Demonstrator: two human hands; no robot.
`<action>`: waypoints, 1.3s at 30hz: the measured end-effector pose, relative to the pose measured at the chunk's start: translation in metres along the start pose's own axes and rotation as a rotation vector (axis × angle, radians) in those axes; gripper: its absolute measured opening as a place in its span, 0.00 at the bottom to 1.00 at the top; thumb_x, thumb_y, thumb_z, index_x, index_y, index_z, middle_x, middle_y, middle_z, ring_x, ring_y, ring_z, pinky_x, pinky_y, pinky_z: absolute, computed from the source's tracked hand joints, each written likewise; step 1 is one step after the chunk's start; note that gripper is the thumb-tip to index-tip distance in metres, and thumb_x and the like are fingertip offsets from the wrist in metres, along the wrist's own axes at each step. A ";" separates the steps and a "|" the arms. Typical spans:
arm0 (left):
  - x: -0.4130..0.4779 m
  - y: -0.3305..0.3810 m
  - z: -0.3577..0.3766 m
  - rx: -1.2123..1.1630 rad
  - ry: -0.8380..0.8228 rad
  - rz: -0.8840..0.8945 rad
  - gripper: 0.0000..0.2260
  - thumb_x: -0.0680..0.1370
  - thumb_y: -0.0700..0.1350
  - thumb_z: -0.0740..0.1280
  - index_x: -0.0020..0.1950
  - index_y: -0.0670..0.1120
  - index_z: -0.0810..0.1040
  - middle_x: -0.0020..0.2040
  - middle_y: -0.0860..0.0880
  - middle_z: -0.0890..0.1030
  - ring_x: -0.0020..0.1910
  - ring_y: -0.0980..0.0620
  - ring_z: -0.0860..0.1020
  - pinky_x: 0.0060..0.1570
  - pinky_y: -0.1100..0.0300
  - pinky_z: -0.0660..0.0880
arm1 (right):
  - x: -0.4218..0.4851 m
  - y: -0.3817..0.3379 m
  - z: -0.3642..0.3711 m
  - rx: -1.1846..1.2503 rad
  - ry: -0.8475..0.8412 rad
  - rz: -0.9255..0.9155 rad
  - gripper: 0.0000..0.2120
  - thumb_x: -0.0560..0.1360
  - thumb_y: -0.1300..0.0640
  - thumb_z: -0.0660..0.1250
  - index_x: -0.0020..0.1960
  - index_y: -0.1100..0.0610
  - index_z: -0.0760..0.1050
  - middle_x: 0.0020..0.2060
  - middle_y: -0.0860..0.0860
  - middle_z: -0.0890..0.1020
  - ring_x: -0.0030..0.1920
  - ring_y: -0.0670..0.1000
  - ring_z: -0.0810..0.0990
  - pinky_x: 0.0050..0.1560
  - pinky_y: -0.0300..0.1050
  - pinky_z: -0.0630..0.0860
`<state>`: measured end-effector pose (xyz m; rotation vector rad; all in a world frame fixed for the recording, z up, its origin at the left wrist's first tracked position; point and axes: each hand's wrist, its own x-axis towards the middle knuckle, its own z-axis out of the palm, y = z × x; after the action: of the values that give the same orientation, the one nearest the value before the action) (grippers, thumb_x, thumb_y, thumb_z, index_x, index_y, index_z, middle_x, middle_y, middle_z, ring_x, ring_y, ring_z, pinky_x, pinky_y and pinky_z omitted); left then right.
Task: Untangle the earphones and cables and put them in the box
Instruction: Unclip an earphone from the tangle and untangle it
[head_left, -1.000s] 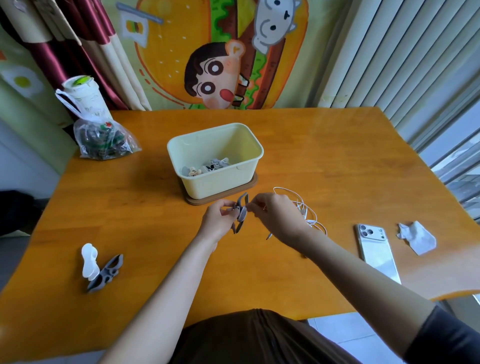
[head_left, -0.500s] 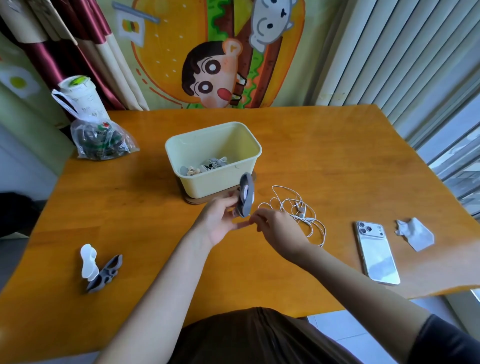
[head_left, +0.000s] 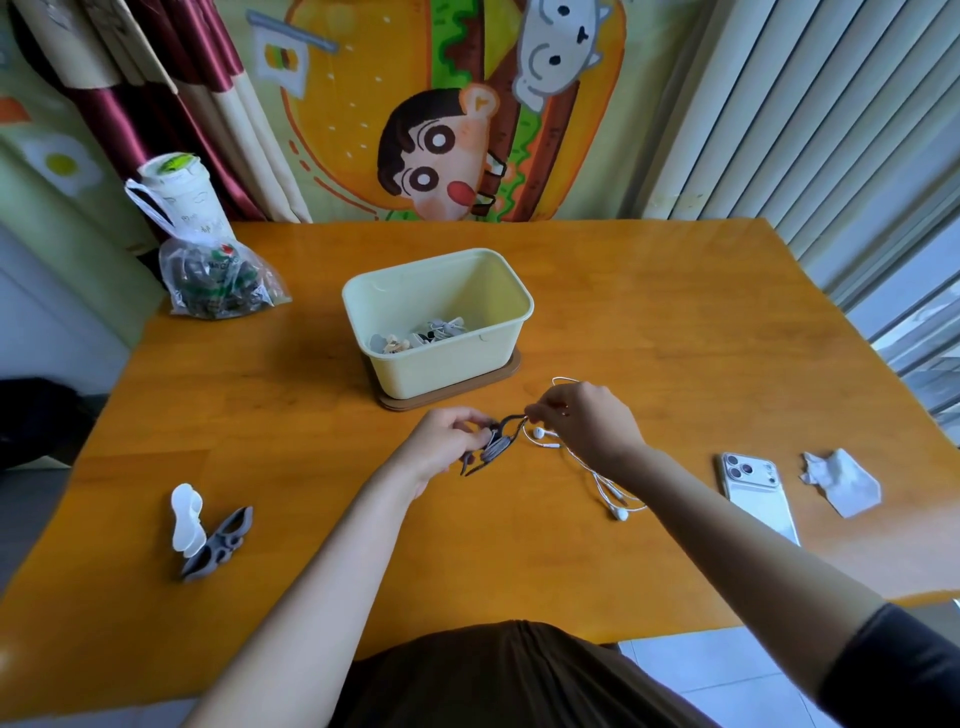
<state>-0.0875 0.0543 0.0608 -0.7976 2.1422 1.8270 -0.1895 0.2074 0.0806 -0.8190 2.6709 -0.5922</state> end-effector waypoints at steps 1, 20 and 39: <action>0.000 0.000 0.000 0.013 -0.008 0.009 0.05 0.79 0.44 0.65 0.49 0.54 0.78 0.43 0.50 0.77 0.42 0.53 0.74 0.41 0.58 0.65 | 0.001 0.000 0.000 -0.009 0.002 0.003 0.11 0.77 0.47 0.64 0.45 0.52 0.82 0.40 0.52 0.82 0.42 0.54 0.78 0.37 0.46 0.72; 0.010 -0.004 0.012 0.057 0.165 0.099 0.03 0.78 0.45 0.67 0.48 0.53 0.79 0.43 0.48 0.75 0.45 0.49 0.76 0.39 0.60 0.72 | 0.000 -0.006 0.002 -0.032 0.018 -0.008 0.12 0.77 0.47 0.63 0.48 0.54 0.80 0.42 0.51 0.82 0.44 0.54 0.80 0.37 0.45 0.73; 0.006 -0.008 0.017 -0.009 0.077 0.076 0.05 0.79 0.42 0.65 0.51 0.51 0.77 0.43 0.49 0.72 0.40 0.54 0.72 0.36 0.62 0.68 | 0.012 0.010 0.000 0.054 0.038 0.080 0.12 0.78 0.49 0.63 0.46 0.54 0.81 0.36 0.46 0.79 0.30 0.42 0.71 0.28 0.39 0.65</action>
<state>-0.0913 0.0687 0.0475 -0.8119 2.2421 1.8730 -0.2037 0.2085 0.0741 -0.6895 2.6944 -0.6629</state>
